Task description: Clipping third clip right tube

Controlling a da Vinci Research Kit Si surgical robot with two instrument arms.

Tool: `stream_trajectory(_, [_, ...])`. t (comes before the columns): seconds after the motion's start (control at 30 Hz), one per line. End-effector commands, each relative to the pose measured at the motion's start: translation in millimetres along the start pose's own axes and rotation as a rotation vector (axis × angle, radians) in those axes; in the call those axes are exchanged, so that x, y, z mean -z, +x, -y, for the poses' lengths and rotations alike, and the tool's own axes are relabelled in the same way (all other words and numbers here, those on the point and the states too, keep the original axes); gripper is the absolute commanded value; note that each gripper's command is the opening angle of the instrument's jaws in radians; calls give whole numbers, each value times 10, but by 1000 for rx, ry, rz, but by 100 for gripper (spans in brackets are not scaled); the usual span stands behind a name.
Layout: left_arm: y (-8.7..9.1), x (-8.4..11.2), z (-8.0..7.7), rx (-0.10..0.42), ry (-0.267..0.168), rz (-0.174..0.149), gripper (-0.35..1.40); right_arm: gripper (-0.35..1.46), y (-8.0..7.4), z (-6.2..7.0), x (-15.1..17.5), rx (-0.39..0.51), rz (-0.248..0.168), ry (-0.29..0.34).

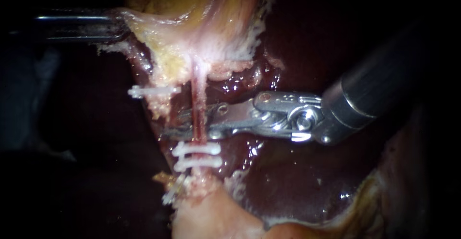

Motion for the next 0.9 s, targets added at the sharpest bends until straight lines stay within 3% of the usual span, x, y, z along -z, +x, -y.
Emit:
stream_trajectory(0.03, [0,0,0,0,0,0,-35,-5,0,0,0,-1,0,-1])
stream_trajectory(0.2, [0,0,0,0,0,0,-35,-4,0,0,0,-1,0,-1])
stream_trajectory(0.37, [0,0,0,0,0,0,-35,33,-1,-1,-1,0,-17,2])
stream_trajectory(0.47, [0,0,0,0,0,0,-35,42,0,-3,-2,1,-32,4])
stream_trajectory(0.9, [0,0,0,0,0,0,-35,49,-4,-12,6,1,-46,-26])
